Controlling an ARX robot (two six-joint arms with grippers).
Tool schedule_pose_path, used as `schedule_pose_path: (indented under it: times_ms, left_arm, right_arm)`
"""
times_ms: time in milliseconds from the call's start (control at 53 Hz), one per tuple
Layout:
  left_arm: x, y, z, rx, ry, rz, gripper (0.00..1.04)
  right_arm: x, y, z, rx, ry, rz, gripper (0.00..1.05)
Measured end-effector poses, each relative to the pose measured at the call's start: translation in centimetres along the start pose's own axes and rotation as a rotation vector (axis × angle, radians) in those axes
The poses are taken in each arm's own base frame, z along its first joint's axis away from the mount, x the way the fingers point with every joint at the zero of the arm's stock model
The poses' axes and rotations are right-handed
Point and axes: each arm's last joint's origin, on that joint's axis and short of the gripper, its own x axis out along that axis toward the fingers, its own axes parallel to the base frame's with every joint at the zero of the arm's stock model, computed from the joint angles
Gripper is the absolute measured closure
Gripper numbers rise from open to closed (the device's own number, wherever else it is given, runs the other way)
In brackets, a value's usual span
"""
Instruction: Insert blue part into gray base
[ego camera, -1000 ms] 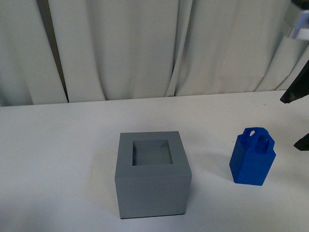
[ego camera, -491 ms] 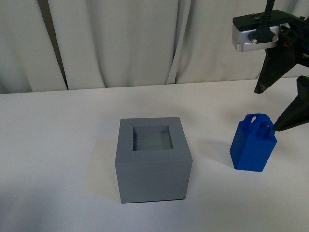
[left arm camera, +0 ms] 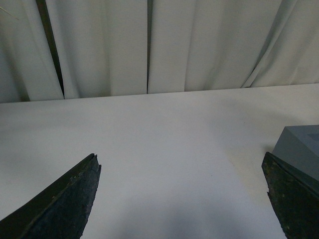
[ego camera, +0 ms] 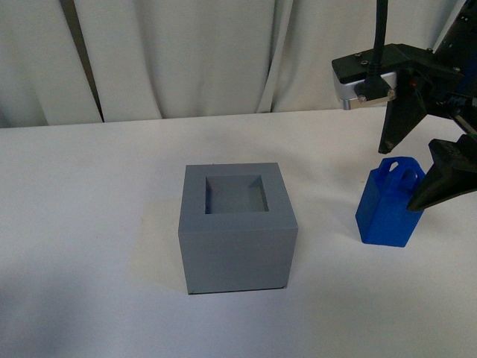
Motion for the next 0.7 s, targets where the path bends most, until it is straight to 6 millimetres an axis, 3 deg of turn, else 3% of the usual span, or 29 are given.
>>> schedule_pose_path:
  times_ms: [604, 698]
  left_arm:
    - [0.0, 0.0, 0.0, 0.0, 0.0, 0.0, 0.06]
    - [0.0, 0.0, 0.0, 0.0, 0.0, 0.0, 0.06]
  right_arm:
    - [2.7, 0.0, 0.5, -0.008, 0.01, 0.017, 0.08]
    - [2.8, 0.0, 0.6, -0.005, 0.01, 0.017, 0.19]
